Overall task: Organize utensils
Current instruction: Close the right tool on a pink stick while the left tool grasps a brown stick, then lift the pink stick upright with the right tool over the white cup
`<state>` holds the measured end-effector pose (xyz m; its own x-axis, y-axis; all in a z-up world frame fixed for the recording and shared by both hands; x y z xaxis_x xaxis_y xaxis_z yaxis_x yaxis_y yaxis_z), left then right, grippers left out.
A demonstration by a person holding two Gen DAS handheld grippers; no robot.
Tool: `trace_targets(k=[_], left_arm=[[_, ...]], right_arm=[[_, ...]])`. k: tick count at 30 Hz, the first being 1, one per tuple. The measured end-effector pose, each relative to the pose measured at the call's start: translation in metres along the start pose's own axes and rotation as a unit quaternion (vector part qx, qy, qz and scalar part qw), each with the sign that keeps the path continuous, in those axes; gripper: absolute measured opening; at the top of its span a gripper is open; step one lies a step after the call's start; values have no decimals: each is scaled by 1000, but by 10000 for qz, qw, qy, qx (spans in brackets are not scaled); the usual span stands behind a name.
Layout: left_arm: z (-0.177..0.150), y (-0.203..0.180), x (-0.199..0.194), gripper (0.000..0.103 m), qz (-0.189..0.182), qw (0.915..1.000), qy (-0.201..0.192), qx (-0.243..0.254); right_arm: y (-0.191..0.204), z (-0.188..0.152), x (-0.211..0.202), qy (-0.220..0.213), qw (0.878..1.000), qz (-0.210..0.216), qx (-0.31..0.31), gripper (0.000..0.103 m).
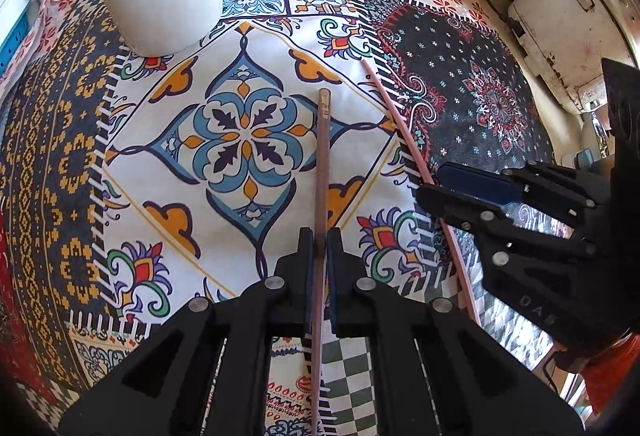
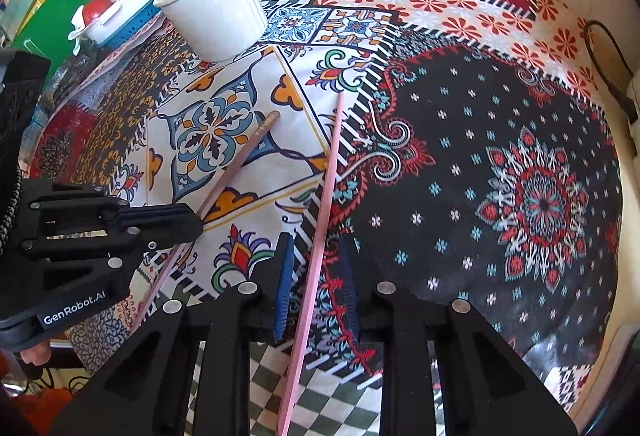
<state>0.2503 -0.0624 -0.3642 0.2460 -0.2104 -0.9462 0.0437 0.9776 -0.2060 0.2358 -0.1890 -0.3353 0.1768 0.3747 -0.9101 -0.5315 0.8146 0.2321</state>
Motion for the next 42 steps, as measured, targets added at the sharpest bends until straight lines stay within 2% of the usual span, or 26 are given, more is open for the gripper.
trace_targets(k=[3,8,13,15,22,26,31,37,42], left_arm=[[5,-1,2,6,-52,10000,-21,-1],[6,-6,4,6,72,9998,-115,159],[12,-7,7,9,-137,9998,-98,126],[14,-5,7,9,-201,9996,-111,134],[19,-7,9,9,-155,9996,-66,246],[20,-1,9,7,-308,9995,-52,73],[18,-2,7,5,-164,9998,-42,137],[18,2,-27,5,-6,9984,-467,328],[20,11,-69,5,48,9950,-963,261]], right_arm=[[4,4,4,-59,9999,-94,-113,21],[8,2,5,-181,9990,-338,-223,21],[16,0,8,-346,9956,-678,-544,19],[13,3,8,-366,9959,-640,-528,7],[-7,10,7,-133,9998,-46,115,5],[-13,7,-3,-217,9993,-52,307,5],[-14,10,-24,-471,9979,-56,444,5],[-11,21,-56,-870,9947,-22,550,5],[-4,33,-85,-1245,9906,-42,555,5]])
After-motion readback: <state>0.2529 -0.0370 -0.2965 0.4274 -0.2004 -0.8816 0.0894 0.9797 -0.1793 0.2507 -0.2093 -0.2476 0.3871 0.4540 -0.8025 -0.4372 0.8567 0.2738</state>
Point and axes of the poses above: each gripper's, at about its wrist camera, not at the fingertips, and x roughly the way its jaws point, y to its left, z to its top, the point moved 4 cm from there along x, roughly the way its jaws point
